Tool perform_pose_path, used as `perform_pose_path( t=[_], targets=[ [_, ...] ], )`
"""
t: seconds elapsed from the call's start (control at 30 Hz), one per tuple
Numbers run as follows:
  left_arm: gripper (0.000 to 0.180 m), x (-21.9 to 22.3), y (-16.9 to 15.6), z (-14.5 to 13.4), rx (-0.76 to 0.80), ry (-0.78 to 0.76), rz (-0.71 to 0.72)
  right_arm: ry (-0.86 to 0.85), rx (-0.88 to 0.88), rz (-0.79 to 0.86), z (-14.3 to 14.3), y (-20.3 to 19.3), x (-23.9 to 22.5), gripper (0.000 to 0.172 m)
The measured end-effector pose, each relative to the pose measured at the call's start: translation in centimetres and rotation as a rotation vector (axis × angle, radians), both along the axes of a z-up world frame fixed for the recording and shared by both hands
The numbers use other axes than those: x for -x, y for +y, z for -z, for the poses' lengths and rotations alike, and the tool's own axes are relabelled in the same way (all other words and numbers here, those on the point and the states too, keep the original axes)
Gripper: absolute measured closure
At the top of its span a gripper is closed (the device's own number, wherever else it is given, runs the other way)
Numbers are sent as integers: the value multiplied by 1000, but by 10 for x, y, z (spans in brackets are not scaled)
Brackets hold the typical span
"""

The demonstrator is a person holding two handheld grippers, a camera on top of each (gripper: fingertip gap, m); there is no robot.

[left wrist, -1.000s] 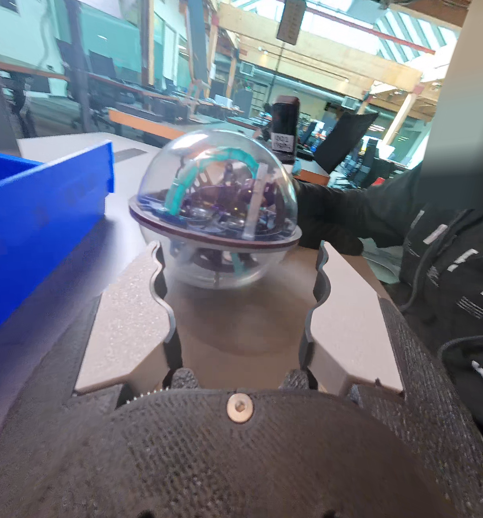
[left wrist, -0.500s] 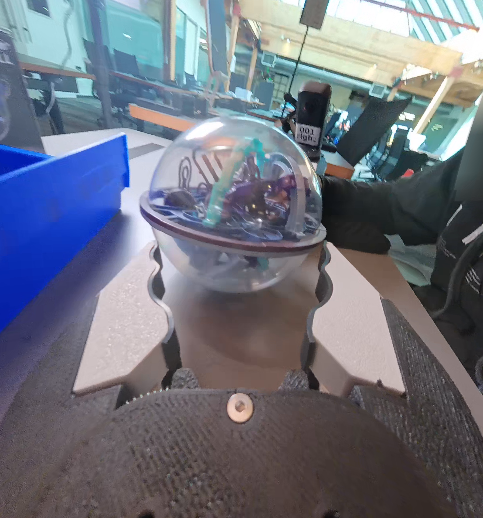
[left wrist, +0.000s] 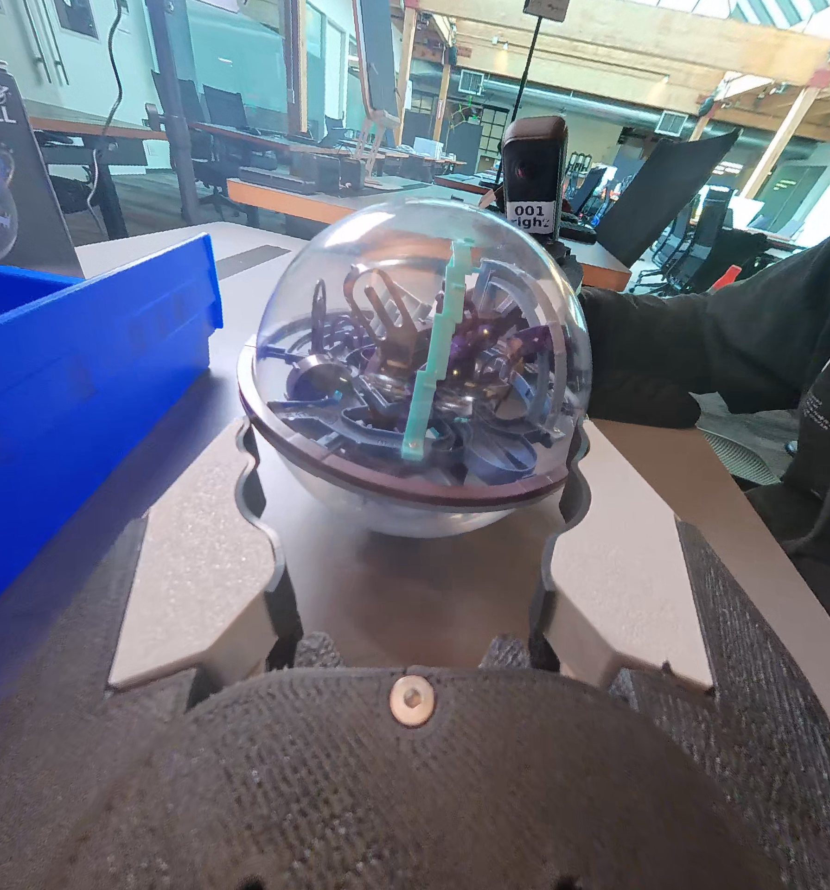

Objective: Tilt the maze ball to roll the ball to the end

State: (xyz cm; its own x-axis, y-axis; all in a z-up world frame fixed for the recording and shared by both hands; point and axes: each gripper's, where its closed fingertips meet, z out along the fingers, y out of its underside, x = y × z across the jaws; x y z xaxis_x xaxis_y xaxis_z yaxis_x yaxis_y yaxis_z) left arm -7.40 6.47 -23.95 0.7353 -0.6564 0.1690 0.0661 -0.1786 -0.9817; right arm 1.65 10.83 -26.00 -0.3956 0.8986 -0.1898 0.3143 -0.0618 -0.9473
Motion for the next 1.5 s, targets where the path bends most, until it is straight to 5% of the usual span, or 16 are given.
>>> perform_pose_path(
  t=[0.37,0.6,1.5],
  targets=[
    [57,-5,-8,-1,-79,129,-19,-43,170,-14,-4,5,-4,121],
    [56,-4,-7,3,-105,219,-51,-44,232,-20,-5,9,-5,152],
    [72,1,-9,-1,-81,146,-53,-55,398,26,-6,26,-3,159]
  ],
)
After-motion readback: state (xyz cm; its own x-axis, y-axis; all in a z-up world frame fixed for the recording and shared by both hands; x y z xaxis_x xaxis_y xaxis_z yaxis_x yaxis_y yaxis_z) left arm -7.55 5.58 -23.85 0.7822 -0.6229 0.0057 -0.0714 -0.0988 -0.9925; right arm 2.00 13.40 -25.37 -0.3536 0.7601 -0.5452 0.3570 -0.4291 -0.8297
